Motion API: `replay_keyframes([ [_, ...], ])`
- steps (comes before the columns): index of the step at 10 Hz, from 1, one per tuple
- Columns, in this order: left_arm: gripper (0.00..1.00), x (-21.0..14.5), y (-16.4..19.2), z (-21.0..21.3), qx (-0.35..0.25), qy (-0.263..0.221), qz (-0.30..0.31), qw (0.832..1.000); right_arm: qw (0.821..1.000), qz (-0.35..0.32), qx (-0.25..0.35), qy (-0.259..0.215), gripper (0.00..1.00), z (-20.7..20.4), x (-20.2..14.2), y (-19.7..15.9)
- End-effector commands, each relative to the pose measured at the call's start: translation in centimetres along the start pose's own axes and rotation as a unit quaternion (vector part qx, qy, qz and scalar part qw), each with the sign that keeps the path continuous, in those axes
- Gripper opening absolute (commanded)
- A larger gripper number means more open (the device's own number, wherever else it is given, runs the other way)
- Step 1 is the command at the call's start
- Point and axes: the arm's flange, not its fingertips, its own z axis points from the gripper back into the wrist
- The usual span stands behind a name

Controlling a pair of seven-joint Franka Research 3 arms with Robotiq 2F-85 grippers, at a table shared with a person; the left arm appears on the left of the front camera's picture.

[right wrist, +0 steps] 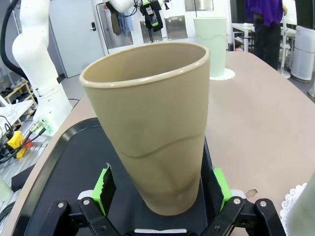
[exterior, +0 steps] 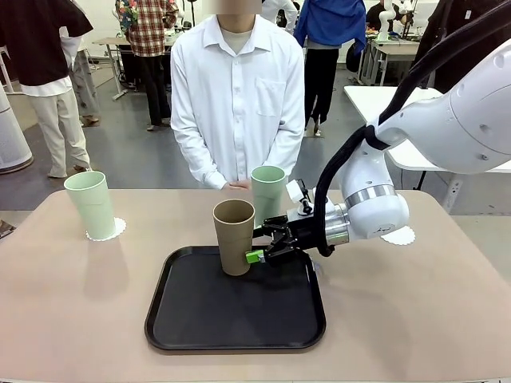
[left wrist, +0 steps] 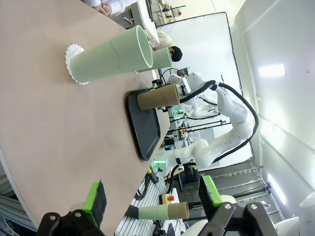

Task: Place coasters on the table and set cups on them.
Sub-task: Take one Reusable plastic cup from the Flat Tray and place it on a coaster set by the human.

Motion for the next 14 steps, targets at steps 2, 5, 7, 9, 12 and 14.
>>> replay_keyframes([
  [2, 1.00, 0.0, -0.2, 0.1, 0.006, -0.001, 0.004, 1.000, 1.000, -0.004, 0.013, 0.012, 1.00, -1.8, 0.1, -1.5],
  [5, 1.00, 0.0, -0.2, 0.1, 0.006, -0.001, 0.004, 1.000, 0.999, -0.007, 0.027, 0.019, 1.00, -3.3, 0.3, -1.6],
  [7, 1.00, 0.0, -0.2, 0.1, 0.006, -0.001, 0.004, 1.000, 0.999, -0.010, 0.031, 0.023, 1.00, -3.7, 0.2, -1.6],
  [9, 1.00, 0.0, -0.2, 0.1, 0.006, -0.001, 0.004, 1.000, 0.999, -0.006, 0.038, 0.022, 1.00, -3.9, 0.3, -1.5],
  [12, 1.00, 0.0, -0.2, 0.1, 0.006, -0.001, 0.004, 1.000, 0.999, 0.007, 0.040, 0.021, 0.42, -4.0, 0.2, -1.6],
  [14, 1.00, 0.0, -0.2, 0.1, 0.006, -0.001, 0.004, 1.000, 0.999, 0.011, 0.037, 0.025, 0.00, -4.0, 0.2, -1.6],
])
